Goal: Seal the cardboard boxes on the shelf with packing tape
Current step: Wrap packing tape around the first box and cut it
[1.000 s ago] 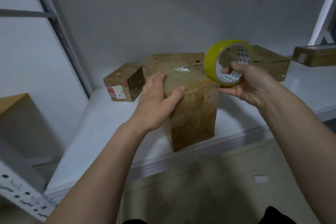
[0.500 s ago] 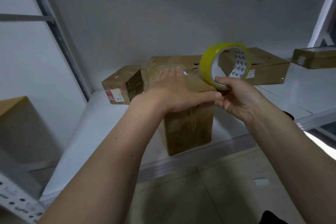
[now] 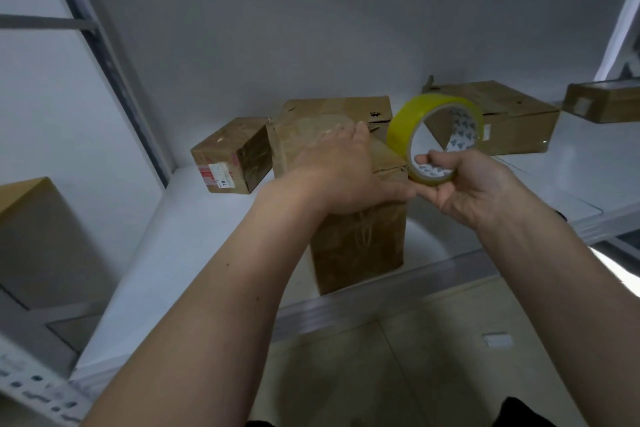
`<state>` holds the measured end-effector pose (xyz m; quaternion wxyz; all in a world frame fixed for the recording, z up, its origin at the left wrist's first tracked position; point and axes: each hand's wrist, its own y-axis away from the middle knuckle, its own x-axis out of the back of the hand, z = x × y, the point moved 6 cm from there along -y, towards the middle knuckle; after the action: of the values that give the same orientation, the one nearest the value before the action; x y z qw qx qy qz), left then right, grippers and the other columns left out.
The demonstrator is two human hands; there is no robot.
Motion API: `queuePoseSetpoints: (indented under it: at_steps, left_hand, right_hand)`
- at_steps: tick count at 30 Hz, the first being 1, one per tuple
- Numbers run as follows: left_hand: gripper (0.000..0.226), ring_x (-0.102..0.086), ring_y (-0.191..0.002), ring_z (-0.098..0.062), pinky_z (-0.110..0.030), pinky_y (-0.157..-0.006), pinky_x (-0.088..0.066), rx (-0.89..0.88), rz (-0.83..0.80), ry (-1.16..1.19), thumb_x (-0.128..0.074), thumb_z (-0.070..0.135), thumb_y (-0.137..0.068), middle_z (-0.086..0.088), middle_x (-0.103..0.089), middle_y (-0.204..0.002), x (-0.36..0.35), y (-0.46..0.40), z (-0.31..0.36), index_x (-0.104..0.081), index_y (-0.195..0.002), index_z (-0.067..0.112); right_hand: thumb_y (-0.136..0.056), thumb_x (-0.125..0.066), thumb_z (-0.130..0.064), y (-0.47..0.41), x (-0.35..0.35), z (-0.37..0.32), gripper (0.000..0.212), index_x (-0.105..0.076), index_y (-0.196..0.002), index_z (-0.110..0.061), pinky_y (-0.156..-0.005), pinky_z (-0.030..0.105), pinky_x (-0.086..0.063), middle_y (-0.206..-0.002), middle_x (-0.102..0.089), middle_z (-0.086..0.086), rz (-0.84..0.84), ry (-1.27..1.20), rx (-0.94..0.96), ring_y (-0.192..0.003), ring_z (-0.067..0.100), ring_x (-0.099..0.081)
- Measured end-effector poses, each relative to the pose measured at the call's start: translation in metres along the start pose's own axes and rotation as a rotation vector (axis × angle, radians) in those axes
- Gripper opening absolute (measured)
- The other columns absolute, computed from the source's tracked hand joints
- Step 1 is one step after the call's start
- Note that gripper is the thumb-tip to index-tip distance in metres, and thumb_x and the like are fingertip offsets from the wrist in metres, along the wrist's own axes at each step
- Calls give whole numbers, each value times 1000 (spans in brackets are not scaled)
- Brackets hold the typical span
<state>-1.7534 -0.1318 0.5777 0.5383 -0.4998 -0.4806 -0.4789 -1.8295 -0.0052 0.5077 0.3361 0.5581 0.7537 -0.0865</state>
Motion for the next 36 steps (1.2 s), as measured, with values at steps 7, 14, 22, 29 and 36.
queuePoseSetpoints:
  at_steps: [7, 14, 22, 29, 36]
  left_hand:
    - [94, -4, -152, -22, -56, -120, -7, -27, -28, -1, -44, 78, -83, 2, -4, -166, -3, 0, 0, -3, -157, 37]
    - [82, -6, -152, -22, -59, -119, -11, -23, 49, 98, -44, 78, -82, 5, -6, -166, 1, 10, -20, -8, -152, 53]
    - [100, -14, -150, -17, -51, -121, -17, 12, 352, 473, -45, 87, -58, 6, -20, -163, 2, 46, -64, -26, -149, 52]
    - [93, -36, -142, -25, -51, -114, -34, -20, 616, 870, -63, 75, -76, -3, -39, -152, -42, 49, -69, -32, -150, 26]
    - [90, -48, -131, -14, -43, -109, -42, 30, 713, 998, -66, 72, -73, 4, -52, -138, -65, 52, -79, -39, -143, 22]
  right_hand:
    - [-98, -42, 1, 5, 5, 23, 11, -51, -103, -1, -41, 32, -54, -77, -64, 15, 60, -49, -56, -54, 23, -69]
    - [-79, -59, -54, 17, 6, 45, 43, -63, -103, -18, -88, 41, -50, -101, -59, 14, 76, 496, -66, -88, 30, -55]
    - [-91, -47, -46, 36, -57, 39, 27, -62, -97, -25, -52, 22, -47, -92, -65, 3, -77, 640, 17, -76, 17, -62]
    - [-95, -31, -49, 53, -98, -9, 44, -58, -111, -17, -81, 36, -44, -120, -54, 8, 90, 1428, 456, -102, 27, -55]
    - [-92, -28, -59, 47, -96, 23, 50, -49, -131, -34, -103, 50, -25, -143, -36, 12, 173, 1735, 541, -130, 36, -31]
